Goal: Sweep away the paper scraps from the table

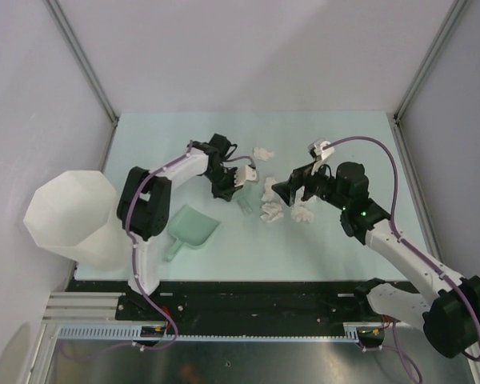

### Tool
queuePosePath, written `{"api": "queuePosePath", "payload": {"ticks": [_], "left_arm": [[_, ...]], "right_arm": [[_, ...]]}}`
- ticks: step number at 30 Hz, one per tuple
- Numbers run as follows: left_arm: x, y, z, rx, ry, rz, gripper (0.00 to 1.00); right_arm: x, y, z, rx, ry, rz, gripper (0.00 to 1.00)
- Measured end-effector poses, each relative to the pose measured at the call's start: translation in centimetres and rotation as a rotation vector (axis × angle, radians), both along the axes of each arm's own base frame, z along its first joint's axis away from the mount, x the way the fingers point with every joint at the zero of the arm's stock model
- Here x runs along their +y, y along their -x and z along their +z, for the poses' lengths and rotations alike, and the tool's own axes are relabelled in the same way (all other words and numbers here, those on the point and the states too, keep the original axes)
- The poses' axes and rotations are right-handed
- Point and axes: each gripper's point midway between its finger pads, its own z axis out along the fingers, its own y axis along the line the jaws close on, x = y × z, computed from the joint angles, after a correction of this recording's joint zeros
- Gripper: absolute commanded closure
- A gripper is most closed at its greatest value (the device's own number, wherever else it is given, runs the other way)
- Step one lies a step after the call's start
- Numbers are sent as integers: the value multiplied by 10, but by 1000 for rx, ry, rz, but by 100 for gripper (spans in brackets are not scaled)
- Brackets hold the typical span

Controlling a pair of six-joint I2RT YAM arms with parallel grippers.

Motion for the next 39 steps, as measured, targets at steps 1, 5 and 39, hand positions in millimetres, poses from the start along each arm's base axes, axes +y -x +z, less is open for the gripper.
{"api": "queuePosePath", "payload": {"ticks": [1,5,39], "left_arm": [[2,9,3,35,18,42,100],[3,37,20,135,77,176,100],[-5,55,33,164,194,271,100]], "right_arm": [[2,-2,1,19,-31,-1,0],[17,-8,-10,63,-49,-27,0],[63,-1,-139,974,-561,-295,18]]}}
